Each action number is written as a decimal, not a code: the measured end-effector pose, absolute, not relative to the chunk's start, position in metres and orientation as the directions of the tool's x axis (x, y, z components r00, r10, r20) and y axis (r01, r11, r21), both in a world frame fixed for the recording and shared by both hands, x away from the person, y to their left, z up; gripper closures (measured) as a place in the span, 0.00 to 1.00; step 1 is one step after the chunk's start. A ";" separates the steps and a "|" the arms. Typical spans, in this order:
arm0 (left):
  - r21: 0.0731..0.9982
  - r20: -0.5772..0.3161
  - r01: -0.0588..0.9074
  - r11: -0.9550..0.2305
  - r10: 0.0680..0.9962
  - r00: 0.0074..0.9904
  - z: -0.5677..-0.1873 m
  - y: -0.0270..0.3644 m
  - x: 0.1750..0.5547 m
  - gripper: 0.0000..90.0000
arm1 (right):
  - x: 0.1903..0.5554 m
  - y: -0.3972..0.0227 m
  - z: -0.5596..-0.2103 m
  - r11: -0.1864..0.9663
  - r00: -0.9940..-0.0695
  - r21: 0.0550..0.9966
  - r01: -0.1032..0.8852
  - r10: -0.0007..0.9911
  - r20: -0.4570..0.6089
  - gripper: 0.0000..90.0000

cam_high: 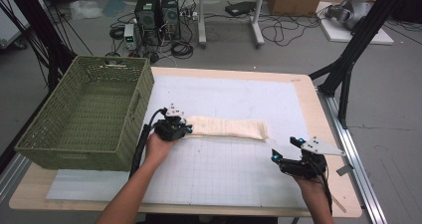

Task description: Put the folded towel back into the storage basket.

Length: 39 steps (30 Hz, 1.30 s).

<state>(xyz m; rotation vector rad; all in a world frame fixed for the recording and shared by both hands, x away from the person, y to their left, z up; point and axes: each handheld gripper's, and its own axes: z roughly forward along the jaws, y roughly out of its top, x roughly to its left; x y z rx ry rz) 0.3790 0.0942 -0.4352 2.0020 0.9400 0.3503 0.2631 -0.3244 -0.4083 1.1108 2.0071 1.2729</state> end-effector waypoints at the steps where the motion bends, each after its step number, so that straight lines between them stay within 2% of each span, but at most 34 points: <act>1: 0.818 -0.116 0.483 -0.313 0.733 0.670 -0.435 0.095 0.377 0.91 | 0.268 -0.322 -0.407 0.204 -0.522 0.907 0.369 0.853 0.021 0.17; 12: 0.844 -0.139 0.461 -0.273 0.720 0.680 -0.435 0.102 0.368 0.91 | 0.297 -0.300 -0.408 0.238 -0.545 0.889 0.392 0.839 0.015 0.17; 19: 0.852 -0.146 0.451 -0.265 0.707 0.692 -0.432 0.103 0.366 0.91 | 0.318 -0.295 -0.416 0.224 -0.508 0.875 0.429 0.861 0.028 0.25; 27: 0.857 -0.139 0.441 -0.268 0.703 0.697 -0.432 0.104 0.364 0.90 | 0.344 -0.290 -0.437 0.239 -0.439 0.818 0.524 0.898 0.019 0.37; 30: 0.855 -0.138 0.441 -0.272 0.700 0.700 -0.433 0.105 0.363 0.90 | 0.348 -0.290 -0.440 0.241 -0.437 0.808 0.538 0.899 0.023 0.40; 33: 0.856 -0.137 0.440 -0.272 0.701 0.700 -0.434 0.106 0.362 0.90 | 0.350 -0.286 -0.445 0.264 -0.457 0.798 0.541 0.889 0.015 0.47; 36: 0.858 -0.137 0.435 -0.272 0.696 0.705 -0.435 0.106 0.360 0.90 | 0.352 -0.284 -0.448 0.295 -0.467 0.780 0.551 0.884 -0.004 0.49; 39: 0.862 -0.133 0.427 -0.273 0.691 0.710 -0.436 0.107 0.358 0.90 | 0.354 -0.286 -0.451 0.252 -0.469 0.773 0.582 0.881 0.066 0.58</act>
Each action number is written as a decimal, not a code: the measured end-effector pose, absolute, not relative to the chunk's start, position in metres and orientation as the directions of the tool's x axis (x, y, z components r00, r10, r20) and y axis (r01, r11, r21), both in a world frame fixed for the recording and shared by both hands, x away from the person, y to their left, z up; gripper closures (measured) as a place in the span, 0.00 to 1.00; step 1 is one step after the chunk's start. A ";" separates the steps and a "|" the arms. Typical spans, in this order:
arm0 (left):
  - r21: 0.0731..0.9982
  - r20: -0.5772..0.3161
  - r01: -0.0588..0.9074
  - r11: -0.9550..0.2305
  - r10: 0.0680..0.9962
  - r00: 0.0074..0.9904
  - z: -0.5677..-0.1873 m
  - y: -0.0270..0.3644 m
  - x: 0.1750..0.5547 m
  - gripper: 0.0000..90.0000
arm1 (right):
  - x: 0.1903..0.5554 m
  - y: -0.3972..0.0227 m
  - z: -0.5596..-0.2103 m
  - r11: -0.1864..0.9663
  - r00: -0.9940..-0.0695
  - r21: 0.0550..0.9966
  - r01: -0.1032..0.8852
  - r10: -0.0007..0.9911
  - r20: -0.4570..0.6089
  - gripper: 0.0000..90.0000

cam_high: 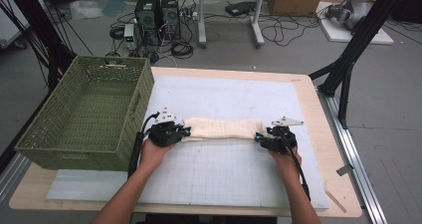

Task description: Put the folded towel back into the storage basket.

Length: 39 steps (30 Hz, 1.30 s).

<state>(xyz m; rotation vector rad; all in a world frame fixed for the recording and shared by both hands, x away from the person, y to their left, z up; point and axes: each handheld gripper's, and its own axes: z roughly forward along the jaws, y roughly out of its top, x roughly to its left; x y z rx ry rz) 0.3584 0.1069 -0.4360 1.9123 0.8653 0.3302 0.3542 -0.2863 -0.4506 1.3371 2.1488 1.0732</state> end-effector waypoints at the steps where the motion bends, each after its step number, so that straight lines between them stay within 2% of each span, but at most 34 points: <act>1: 0.862 -0.132 0.426 -0.275 0.690 0.712 -0.437 0.107 0.358 0.90 | 0.355 -0.287 -0.451 0.241 -0.469 0.771 0.590 0.879 0.084 0.60; 2: 0.862 -0.131 0.426 -0.276 0.691 0.711 -0.438 0.107 0.356 0.90 | 0.355 -0.287 -0.451 0.241 -0.469 0.771 0.590 0.879 0.084 0.60; 3: 0.862 -0.134 0.427 -0.272 0.690 0.711 -0.440 0.108 0.355 0.90 | 0.354 -0.288 -0.451 0.208 -0.459 0.763 0.612 0.879 0.129 0.66; 5: 0.858 -0.138 0.433 -0.277 0.688 0.713 -0.441 0.108 0.354 0.90 | 0.353 -0.287 -0.451 0.199 -0.465 0.760 0.619 0.872 0.151 0.78; 8: 0.859 -0.118 0.418 -0.295 0.682 0.722 -0.438 0.108 0.352 0.89 | 0.351 -0.283 -0.450 0.227 -0.487 0.763 0.605 0.864 0.129 0.84; 17: 0.885 -0.089 0.364 -0.289 0.664 0.743 -0.430 0.110 0.339 0.89 | 0.350 -0.285 -0.449 0.245 -0.513 0.777 0.579 0.851 0.114 0.89; 25: 0.917 -0.067 0.305 -0.256 0.656 0.751 -0.417 0.121 0.322 0.90 | 0.343 -0.285 -0.433 0.317 -0.595 0.831 0.457 0.803 0.021 0.89; 39: 0.965 -0.066 0.213 -0.151 0.649 0.758 -0.388 0.141 0.301 0.89 | 0.344 -0.283 -0.391 0.272 -0.658 0.907 0.320 0.753 0.006 0.89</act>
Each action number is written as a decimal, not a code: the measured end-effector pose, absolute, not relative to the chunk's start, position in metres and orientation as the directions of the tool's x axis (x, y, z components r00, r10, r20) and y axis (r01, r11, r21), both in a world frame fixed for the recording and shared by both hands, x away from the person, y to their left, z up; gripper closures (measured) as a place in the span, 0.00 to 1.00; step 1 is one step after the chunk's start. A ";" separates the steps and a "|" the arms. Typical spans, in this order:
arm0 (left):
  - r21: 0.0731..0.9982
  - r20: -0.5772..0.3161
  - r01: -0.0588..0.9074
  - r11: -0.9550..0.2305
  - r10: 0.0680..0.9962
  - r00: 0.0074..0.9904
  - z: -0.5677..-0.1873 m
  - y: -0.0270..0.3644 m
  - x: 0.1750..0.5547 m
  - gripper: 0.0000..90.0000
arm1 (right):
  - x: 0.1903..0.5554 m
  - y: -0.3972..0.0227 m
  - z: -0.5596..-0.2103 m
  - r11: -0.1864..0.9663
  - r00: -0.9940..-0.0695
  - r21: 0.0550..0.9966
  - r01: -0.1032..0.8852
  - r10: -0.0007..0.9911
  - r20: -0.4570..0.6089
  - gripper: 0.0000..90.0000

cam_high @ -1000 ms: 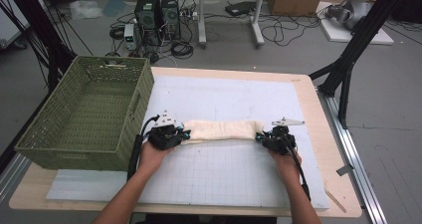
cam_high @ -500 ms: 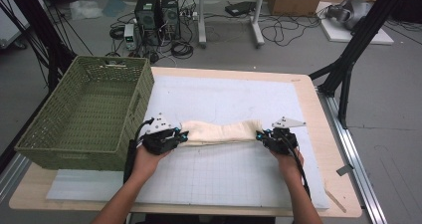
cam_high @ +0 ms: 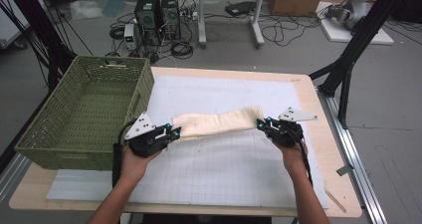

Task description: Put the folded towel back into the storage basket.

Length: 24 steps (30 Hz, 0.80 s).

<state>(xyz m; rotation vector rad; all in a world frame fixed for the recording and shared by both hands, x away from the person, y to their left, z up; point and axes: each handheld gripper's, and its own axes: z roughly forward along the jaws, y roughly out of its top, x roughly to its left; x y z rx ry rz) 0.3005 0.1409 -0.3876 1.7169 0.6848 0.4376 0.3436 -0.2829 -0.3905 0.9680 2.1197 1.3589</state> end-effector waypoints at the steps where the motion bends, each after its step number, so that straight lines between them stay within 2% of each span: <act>1: 0.967 -0.066 0.208 -0.144 0.650 0.757 -0.386 0.142 0.299 0.89 | 0.345 -0.282 -0.388 0.272 -0.663 0.911 0.310 0.748 0.003 0.89; 11: 0.982 -0.041 0.153 -0.109 0.668 0.743 -0.370 0.155 0.287 0.89 | 0.363 -0.269 -0.366 0.254 -0.684 0.931 0.262 0.729 -0.007 0.90; 24: 0.993 -0.047 0.111 -0.044 0.712 0.701 -0.352 0.180 0.279 0.89 | 0.400 -0.226 -0.327 0.277 -0.711 0.940 0.199 0.701 -0.056 0.90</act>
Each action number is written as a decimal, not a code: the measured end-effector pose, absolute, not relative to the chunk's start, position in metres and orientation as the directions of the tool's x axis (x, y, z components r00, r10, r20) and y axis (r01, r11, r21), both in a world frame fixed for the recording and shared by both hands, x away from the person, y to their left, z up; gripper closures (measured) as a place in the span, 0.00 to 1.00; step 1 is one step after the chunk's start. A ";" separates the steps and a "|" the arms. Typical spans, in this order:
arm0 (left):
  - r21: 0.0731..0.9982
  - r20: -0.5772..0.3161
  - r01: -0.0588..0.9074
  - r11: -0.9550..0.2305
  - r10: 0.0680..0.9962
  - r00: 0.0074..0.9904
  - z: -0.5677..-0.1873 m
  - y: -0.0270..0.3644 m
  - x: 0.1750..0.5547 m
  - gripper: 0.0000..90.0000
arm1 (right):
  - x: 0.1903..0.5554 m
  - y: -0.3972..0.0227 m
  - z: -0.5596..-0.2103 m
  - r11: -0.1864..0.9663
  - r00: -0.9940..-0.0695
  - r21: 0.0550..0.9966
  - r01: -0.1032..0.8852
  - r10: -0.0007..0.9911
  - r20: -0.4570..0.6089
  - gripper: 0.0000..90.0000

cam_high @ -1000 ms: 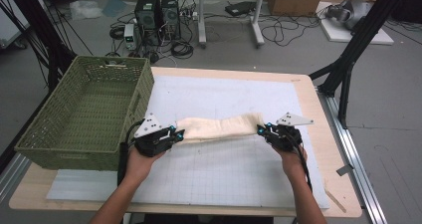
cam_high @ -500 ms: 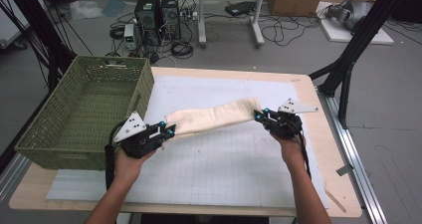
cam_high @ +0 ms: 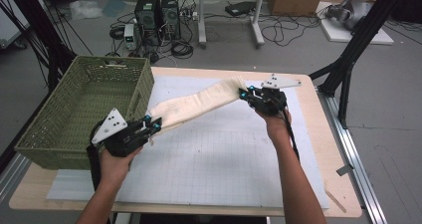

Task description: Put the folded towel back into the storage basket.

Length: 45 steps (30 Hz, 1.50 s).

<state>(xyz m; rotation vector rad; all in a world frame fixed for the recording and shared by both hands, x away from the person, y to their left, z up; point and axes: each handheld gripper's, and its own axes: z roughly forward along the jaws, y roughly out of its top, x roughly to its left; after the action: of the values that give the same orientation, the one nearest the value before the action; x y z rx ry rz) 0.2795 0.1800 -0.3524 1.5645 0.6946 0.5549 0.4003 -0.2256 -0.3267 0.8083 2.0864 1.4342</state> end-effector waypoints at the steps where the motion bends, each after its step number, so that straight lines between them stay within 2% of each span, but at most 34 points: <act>1: 0.993 -0.061 0.113 -0.027 0.712 0.699 -0.351 0.181 0.279 0.89 | 0.400 -0.226 -0.327 0.277 -0.711 0.940 0.199 0.701 -0.056 0.90; 4: 0.992 -0.080 0.129 -0.013 0.722 0.687 -0.348 0.183 0.278 0.90 | 0.407 -0.218 -0.321 0.271 -0.710 0.943 0.192 0.702 -0.057 0.90; 18: 0.997 -0.067 0.080 0.019 0.757 0.650 -0.330 0.204 0.267 0.90 | 0.429 -0.179 -0.292 0.280 -0.733 0.949 0.146 0.674 -0.086 0.90; 45: 0.997 -0.050 0.078 0.012 0.866 0.498 -0.330 0.269 0.234 0.90 | 0.466 -0.070 -0.276 0.301 -0.814 0.949 0.094 0.572 -0.101 0.89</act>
<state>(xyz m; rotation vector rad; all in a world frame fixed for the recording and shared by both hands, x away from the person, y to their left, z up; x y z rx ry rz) 0.2343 0.2687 -0.3301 1.4407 0.8790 0.7582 0.4657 -0.0704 -0.2760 0.5940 2.1521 1.5257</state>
